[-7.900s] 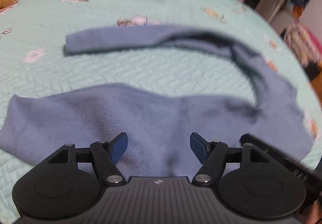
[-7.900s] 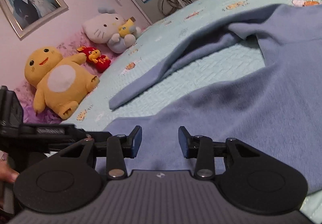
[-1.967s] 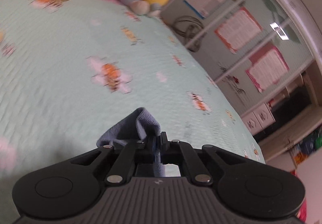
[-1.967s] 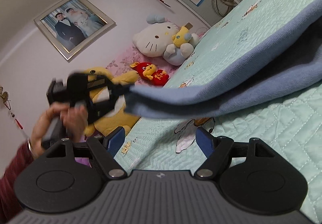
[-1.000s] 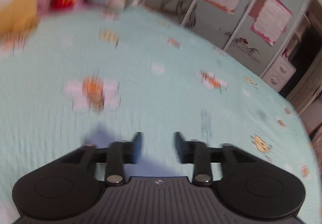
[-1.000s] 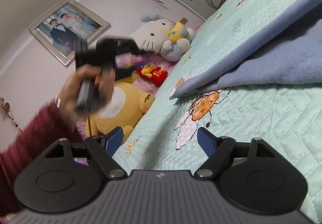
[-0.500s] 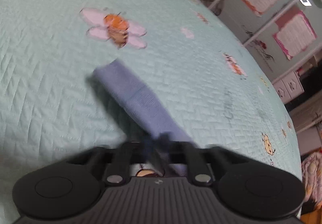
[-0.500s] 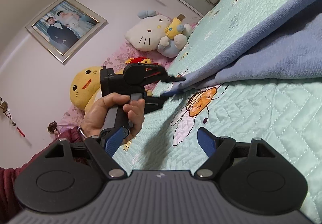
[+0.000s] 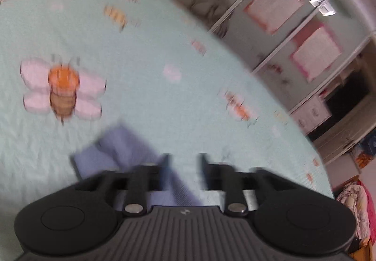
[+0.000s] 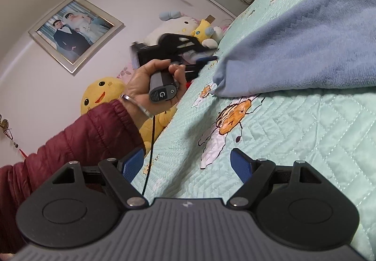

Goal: Fold clothes

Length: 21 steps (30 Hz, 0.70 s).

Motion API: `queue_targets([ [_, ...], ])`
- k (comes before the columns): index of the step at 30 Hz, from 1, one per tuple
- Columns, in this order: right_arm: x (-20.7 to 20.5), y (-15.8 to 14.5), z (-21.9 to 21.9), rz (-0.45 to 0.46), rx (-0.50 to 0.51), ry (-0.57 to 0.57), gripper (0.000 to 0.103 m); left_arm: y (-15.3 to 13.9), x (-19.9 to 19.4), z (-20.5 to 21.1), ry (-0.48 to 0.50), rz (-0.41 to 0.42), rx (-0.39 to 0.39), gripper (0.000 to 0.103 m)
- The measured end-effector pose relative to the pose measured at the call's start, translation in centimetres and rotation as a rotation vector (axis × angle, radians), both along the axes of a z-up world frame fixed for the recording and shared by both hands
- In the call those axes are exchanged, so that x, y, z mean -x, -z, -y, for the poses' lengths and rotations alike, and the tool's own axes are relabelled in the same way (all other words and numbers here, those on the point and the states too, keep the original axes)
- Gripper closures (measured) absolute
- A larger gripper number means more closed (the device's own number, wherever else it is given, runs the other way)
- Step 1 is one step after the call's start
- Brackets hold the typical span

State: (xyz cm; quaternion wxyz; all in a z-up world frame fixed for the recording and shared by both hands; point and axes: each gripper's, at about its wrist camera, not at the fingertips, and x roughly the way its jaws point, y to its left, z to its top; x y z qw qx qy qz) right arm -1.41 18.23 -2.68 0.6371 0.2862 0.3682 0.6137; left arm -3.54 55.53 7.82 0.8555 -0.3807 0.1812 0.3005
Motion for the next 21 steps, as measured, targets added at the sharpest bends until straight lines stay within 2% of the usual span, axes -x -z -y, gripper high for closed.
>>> queue_targets([
  [1,0.0,0.0,0.0,0.0,0.0,0.0,0.022,-0.4,0.8,0.2,-0.015,-0.007,-0.035,0.041],
  [3,0.0,0.0,0.0,0.001,0.002,-0.001,0.022,-0.1,2.8,0.4,-0.063,-0.026,-0.046,0.04],
  [4,0.0,0.0,0.0,0.001,0.002,-0.001,0.022,0.4,4.0,0.3,-0.096,-0.026,-0.021,0.04],
  [7,0.0,-0.1,0.0,0.002,0.005,-0.001,0.022,3.5,6.6,-0.8,-0.166,0.009,0.151,0.04],
  [9,0.0,-0.1,0.0,0.003,0.006,0.0,0.022,5.7,7.2,-1.3,-0.166,0.011,0.231,0.042],
  [10,0.0,0.0,-0.1,0.002,0.007,0.0,0.022,6.6,7.2,-1.4,-0.158,0.017,0.245,0.042],
  [13,0.0,0.0,-0.1,0.001,0.009,0.0,0.023,7.0,6.3,-1.3,-0.128,0.052,0.2,0.042],
  [16,-0.1,0.0,-0.2,0.001,0.011,-0.002,0.022,7.2,4.4,-1.9,-0.067,0.071,0.21,0.044],
  [17,-0.1,0.0,-0.2,0.001,0.012,-0.003,0.022,7.1,3.8,-2.0,-0.057,0.056,0.199,0.058],
  [18,-0.1,0.0,-0.1,0.001,0.011,-0.003,0.022,6.8,3.4,-1.9,-0.055,0.037,0.185,0.096],
  [19,-0.1,0.0,-0.1,0.0,0.011,-0.004,0.022,6.6,2.9,-1.9,-0.053,0.018,0.171,0.099],
  [21,-0.1,0.1,-0.1,-0.004,0.007,-0.004,0.023,5.9,2.4,-1.8,-0.05,-0.014,0.128,0.101],
])
